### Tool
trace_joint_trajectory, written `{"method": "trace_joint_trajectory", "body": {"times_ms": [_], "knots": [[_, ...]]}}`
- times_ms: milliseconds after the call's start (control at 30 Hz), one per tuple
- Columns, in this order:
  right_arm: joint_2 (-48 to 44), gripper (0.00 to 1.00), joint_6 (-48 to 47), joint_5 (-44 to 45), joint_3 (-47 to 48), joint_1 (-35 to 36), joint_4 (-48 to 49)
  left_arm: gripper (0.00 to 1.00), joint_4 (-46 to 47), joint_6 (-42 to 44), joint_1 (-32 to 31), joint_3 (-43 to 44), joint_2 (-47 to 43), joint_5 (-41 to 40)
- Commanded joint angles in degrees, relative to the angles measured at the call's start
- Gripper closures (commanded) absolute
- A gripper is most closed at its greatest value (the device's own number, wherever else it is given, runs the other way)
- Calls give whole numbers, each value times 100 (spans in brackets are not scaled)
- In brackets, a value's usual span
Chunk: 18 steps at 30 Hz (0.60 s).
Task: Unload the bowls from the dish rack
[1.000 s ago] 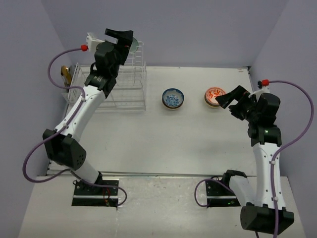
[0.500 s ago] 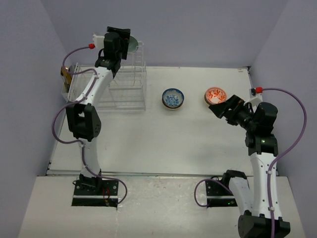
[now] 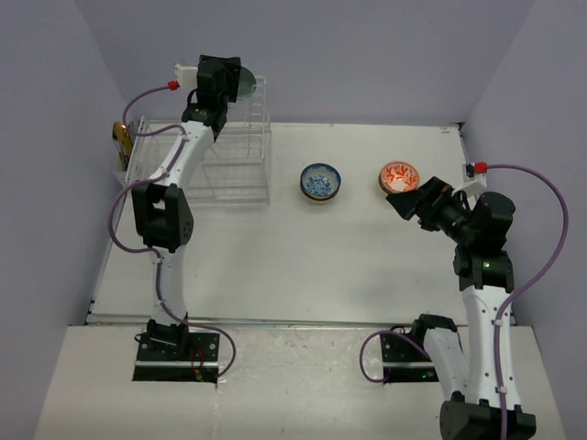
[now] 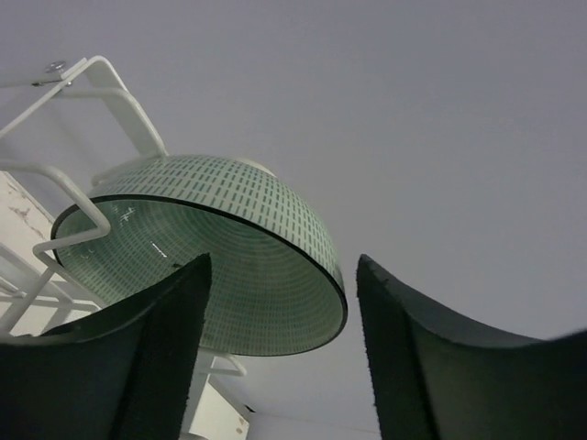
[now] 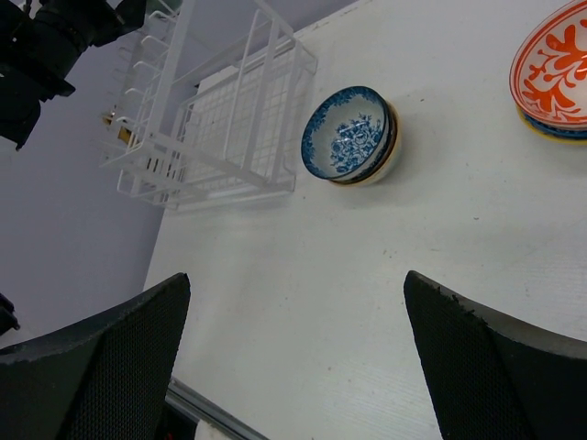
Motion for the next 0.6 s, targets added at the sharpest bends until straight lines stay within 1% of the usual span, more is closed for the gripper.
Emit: {"method": "trace_joint_trajectory", "body": {"times_ms": [0, 33, 67, 167, 200, 233, 267, 400, 433, 567], "knots": [[-121, 1, -14, -38, -44, -19, 277, 37, 393, -18, 56, 213, 43, -192], [-139, 1, -14, 41, -52, -19, 286, 43, 428, -27, 56, 178, 35, -201], [-157, 1, -22, 59, -53, -19, 278, 54, 455, -27, 48, 160, 26, -210], [-210, 1, -22, 51, -61, -19, 286, 75, 525, -10, 56, 81, 0, -254], [-210, 1, -14, 42, -61, -19, 312, 86, 525, -1, 48, 20, -44, -289], [-210, 1, -14, 42, -61, -19, 313, 86, 708, 17, 48, -24, -79, -307], [-210, 1, -14, 24, -61, -11, 304, 100, 831, 52, 48, -68, -123, -324], [-210, 1, -14, 33, -44, -19, 304, 100, 1043, 122, 48, -226, -246, -289], [-210, 1, -22, 33, -44, -19, 304, 100, 1113, 122, 48, -383, -308, -280], [-218, 1, -5, 15, -35, -19, 304, 100, 1710, 157, 39, -683, -580, -166]]}}
